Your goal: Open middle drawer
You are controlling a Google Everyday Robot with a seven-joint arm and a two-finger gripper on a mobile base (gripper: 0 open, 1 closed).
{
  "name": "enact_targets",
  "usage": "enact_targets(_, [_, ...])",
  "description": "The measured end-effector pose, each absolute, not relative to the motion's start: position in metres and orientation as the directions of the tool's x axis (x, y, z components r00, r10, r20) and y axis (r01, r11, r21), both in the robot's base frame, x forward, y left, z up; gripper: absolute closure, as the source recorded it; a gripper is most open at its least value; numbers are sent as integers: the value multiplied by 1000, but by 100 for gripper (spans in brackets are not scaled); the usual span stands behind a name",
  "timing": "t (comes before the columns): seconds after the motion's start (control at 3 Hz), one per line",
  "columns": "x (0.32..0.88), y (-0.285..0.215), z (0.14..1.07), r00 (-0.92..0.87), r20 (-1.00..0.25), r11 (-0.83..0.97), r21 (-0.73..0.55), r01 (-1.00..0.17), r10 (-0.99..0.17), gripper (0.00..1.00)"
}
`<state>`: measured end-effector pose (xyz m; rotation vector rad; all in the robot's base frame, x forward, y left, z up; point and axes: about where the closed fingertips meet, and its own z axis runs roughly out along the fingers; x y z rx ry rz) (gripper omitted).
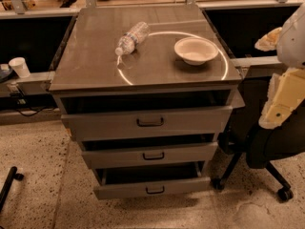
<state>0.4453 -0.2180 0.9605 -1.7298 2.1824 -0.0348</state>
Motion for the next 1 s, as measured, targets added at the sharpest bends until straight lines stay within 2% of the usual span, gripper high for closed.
enact_targets(0.67, [442, -210, 820, -93, -503, 202, -167, -965, -859, 0])
enact_targets(1.0, [428, -199, 737, -41, -518, 112, -105, -988, -854, 0])
